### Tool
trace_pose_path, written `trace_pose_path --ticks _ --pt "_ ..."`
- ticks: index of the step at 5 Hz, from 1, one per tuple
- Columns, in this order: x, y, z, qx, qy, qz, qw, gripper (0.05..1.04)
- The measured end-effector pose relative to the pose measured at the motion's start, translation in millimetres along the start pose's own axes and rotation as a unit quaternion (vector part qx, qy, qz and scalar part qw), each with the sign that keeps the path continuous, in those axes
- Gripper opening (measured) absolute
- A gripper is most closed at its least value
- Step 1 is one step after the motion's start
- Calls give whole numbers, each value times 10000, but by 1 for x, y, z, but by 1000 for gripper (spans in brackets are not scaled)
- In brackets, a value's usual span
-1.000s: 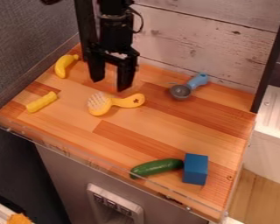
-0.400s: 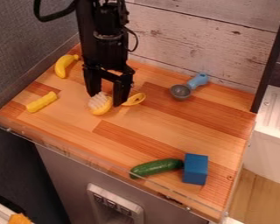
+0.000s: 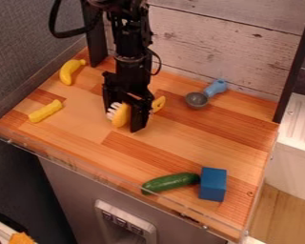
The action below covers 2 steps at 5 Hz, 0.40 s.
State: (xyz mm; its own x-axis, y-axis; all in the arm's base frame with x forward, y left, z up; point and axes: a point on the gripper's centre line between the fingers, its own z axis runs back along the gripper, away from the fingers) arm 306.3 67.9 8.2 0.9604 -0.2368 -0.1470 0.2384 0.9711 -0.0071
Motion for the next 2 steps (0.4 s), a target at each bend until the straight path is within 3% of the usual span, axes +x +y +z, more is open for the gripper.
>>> trace_pose_path --ticks 1,2 --pt "0 -3 -3 18 -3 35 10000 659" --pt "-2 -7 -4 23 3 163 9999 569"
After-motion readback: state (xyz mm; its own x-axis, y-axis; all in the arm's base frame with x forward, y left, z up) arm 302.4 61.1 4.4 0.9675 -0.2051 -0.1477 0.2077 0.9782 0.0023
